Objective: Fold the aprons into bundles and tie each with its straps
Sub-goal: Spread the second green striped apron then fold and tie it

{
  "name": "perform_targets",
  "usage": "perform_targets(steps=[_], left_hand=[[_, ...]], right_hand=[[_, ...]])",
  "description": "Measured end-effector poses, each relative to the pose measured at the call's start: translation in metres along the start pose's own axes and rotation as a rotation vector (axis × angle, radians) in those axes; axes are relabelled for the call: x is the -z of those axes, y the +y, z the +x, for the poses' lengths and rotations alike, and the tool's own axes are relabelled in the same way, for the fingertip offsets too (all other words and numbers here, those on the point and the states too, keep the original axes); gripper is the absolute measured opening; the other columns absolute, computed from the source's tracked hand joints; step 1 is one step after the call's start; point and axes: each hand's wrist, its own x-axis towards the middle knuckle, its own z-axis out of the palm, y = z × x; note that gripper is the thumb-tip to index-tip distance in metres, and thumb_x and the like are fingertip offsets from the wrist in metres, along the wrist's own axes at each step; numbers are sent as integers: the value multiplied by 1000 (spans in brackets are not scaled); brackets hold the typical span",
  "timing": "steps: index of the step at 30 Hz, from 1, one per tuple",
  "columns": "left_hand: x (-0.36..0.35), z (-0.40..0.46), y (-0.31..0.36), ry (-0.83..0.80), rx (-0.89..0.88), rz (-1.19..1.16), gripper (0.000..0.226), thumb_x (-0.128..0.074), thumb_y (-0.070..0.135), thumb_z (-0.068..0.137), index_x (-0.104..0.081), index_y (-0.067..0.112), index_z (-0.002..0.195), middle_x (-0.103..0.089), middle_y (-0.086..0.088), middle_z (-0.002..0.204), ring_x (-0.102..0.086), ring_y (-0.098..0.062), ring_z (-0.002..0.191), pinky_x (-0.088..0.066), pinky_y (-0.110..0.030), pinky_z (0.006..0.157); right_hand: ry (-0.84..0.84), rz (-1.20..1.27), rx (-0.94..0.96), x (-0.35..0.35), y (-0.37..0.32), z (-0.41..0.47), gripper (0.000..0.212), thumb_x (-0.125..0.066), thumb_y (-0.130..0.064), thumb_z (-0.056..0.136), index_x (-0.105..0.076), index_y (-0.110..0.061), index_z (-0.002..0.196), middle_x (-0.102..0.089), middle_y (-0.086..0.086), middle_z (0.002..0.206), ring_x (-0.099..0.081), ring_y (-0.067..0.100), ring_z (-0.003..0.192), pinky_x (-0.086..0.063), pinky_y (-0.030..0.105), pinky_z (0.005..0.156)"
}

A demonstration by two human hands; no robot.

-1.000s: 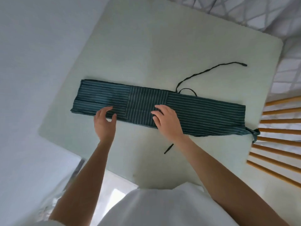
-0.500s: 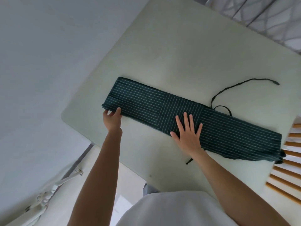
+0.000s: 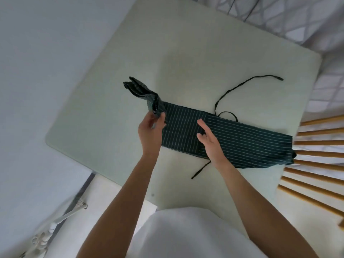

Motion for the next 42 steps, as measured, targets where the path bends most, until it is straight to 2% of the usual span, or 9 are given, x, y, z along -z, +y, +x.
perform_targets(steps=[4, 10, 15, 20, 24, 30, 34, 39, 42], left_hand=[[-72, -41, -3, -198, -176, 166, 11, -63, 20, 88, -67, 30, 85, -67, 2, 83, -65, -11, 76, -53, -28, 76], [-161, -112, -42, -504, -522, 386, 15, -64, 13, 87, -70, 5, 98, -65, 0, 90, -58, -3, 72, -51, -15, 69], [-180, -139, -85, -943, -547, 851, 37, -56, 27, 92, -56, 21, 128, -59, 0, 121, -51, -17, 114, -45, -35, 94], [-131, -108, -82, -541, -631, 810, 41, -60, 29, 89, -53, 23, 128, -54, 2, 127, -45, -17, 120, -35, -41, 105], [-81, -70, -78, -235, -392, 884, 51, -59, 32, 88, -42, 18, 135, -44, -7, 137, -39, -24, 125, -32, -45, 106], [-64, -41, -74, -406, 73, 741, 52, -47, 45, 93, -41, 14, 135, -56, -6, 125, -57, -18, 105, -49, -39, 93], [-73, -43, -75, -351, 64, 724, 40, -32, 35, 100, -44, 15, 132, -58, -7, 122, -55, -18, 104, -46, -35, 91], [-83, -42, -82, -344, -23, 830, 43, -56, 36, 91, -46, 18, 128, -59, -4, 119, -59, -18, 98, -47, -30, 79], [-92, -43, -82, -332, -65, 921, 48, -64, 33, 86, -46, 17, 128, -56, -5, 119, -59, -19, 96, -45, -29, 77]], right_hand=[[131, 155, 49, 58, -8, -51, 35, -42, -26, 98, -46, -25, 132, -50, -7, 138, -47, 7, 126, -36, 29, 106], [620, 303, -14, 137, 19, -114, 26, -41, -26, 100, -58, -18, 119, -64, 1, 115, -60, 16, 107, -46, 28, 94], [743, 186, -234, 170, 50, -122, 26, -47, -31, 98, -55, -18, 119, -60, 2, 117, -56, 19, 111, -44, 32, 97], [695, -312, -297, 186, 65, -98, 38, -50, -26, 96, -49, -12, 131, -54, 4, 128, -51, 20, 117, -38, 25, 94], [661, -580, -348, 186, 67, -71, 50, -50, -39, 92, -45, -11, 133, -58, 11, 125, -54, 28, 114, -46, 44, 97], [669, -826, -528, 179, 59, -50, 48, -52, -43, 92, -47, -6, 123, -63, 13, 112, -56, 32, 109, -37, 46, 100], [691, -644, -434, 181, 50, -51, 32, -50, -37, 94, -58, -9, 108, -64, 6, 101, -58, 27, 100, -42, 47, 97], [926, -583, -415, 202, 56, -75, 28, -47, -32, 95, -54, -9, 109, -62, 7, 101, -58, 22, 89, -50, 41, 86], [859, -526, -559, 213, 71, -77, 30, -49, -31, 96, -52, -9, 116, -62, 10, 111, -60, 28, 99, -50, 39, 85]])
